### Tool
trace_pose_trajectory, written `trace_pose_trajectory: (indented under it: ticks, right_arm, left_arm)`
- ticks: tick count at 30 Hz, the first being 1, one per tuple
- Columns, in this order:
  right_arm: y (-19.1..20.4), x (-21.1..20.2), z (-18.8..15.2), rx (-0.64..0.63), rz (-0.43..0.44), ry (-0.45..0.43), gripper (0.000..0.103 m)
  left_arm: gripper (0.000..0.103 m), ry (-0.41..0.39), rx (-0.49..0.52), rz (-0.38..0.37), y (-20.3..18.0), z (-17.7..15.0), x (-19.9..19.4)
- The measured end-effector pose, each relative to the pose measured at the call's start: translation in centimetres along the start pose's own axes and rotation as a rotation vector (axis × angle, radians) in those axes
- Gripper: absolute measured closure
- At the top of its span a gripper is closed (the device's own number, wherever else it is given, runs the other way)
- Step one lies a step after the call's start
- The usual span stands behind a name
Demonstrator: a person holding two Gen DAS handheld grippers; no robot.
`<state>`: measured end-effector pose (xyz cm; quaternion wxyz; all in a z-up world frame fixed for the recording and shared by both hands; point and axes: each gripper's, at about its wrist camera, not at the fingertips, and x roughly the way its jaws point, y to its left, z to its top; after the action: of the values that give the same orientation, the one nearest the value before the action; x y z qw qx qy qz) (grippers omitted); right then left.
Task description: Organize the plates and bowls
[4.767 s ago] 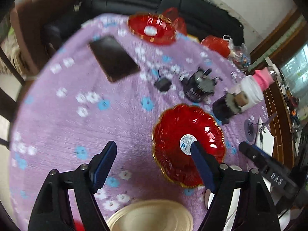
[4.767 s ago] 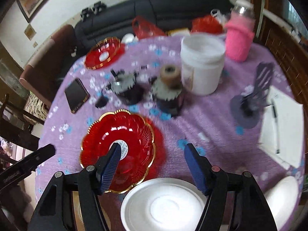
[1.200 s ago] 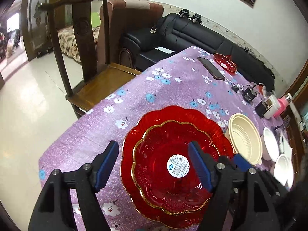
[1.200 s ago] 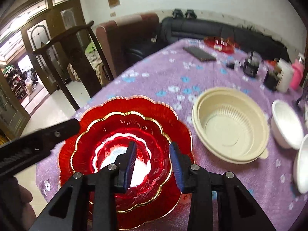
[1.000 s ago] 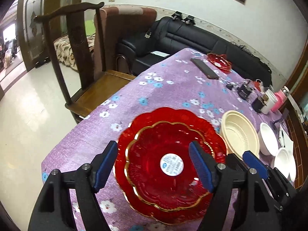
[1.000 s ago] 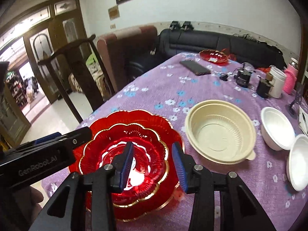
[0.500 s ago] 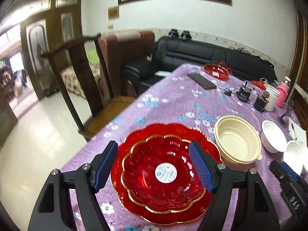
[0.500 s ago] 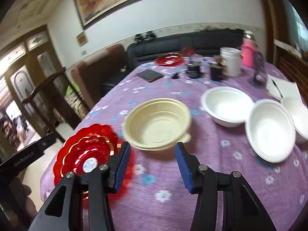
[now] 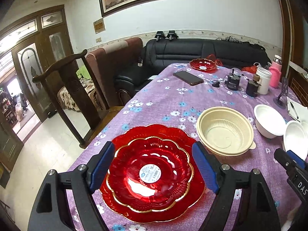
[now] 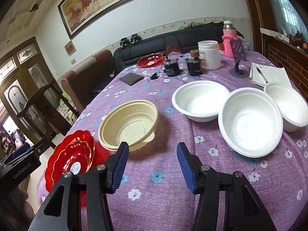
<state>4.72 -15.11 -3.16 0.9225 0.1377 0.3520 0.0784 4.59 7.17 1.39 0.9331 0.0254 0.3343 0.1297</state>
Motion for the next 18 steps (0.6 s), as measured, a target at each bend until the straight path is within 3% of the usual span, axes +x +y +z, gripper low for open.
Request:
trace_pose_trajectory:
  ticks: [6, 9, 12, 18]
  right_arm:
    - [-1.1, 0.7, 0.0, 0.020, -0.007, 0.014, 0.046]
    - [-1.4, 1.2, 0.2, 0.013, -0.016, 0.020, 0.046]
    - [-1.0, 1.6, 0.8, -0.007, -0.008, 0.027, 0.046]
    - [-0.1, 3.9, 2.9, 0.009, 0.051, 0.053, 0.046]
  left_arm:
    - [0.021, 0.027, 0.019, -0.023, -0.9, 0.1, 1.0]
    - [0.021, 0.054, 0.012, -0.071, -0.9, 0.5, 1.7]
    - [0.021, 0.081, -0.010, -0.142, -0.9, 1.6, 2.7]
    - [0.021, 0.206, -0.158, -0.346, 0.0, 4.9, 6.4]
